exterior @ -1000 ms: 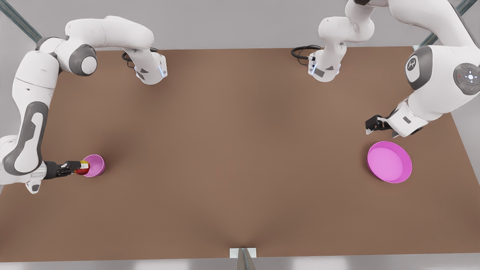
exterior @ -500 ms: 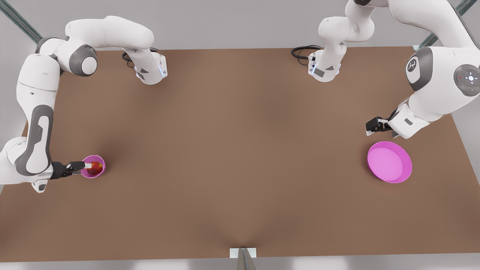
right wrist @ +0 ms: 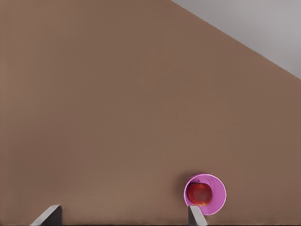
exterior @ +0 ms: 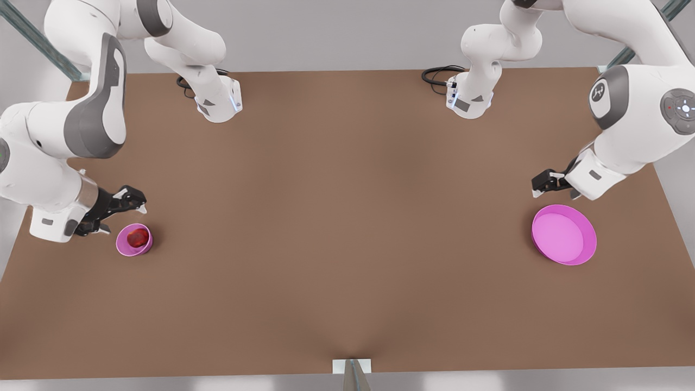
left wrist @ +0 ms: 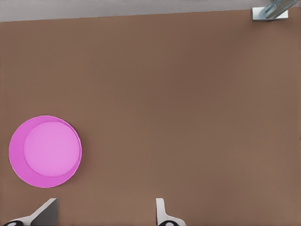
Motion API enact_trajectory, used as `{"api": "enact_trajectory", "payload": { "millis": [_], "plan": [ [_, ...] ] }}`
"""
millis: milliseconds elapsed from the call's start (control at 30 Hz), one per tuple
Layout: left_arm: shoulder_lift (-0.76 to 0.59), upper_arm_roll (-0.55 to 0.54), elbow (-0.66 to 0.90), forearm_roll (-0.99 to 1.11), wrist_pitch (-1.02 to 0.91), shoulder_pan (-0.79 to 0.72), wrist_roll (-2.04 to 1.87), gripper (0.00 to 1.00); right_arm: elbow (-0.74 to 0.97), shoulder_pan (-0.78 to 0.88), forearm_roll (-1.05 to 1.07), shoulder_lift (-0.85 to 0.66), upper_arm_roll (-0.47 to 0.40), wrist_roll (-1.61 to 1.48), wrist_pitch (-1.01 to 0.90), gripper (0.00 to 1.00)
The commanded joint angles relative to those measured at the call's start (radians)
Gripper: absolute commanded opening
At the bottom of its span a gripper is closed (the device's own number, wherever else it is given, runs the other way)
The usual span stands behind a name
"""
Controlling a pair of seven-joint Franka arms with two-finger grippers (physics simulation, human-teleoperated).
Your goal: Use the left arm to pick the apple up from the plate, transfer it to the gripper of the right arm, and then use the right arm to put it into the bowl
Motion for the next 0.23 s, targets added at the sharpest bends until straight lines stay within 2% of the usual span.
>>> {"api": "enact_trajectory", "payload": {
  "millis": [0, 200],
  "plan": [
    [0.003, 0.000, 0.005, 0.002, 0.002, -0.001, -0.012, 1.00, -0.009, 0.005, -0.002, -0.001, 0.004, 0.676, -0.048, 1.00],
    [0.024, 0.000, 0.012, 0.004, 0.005, -0.001, -0.013, 1.00, -0.005, 0.007, -0.002, -0.001, 0.006, 0.668, -0.012, 1.00]
  ]
}}
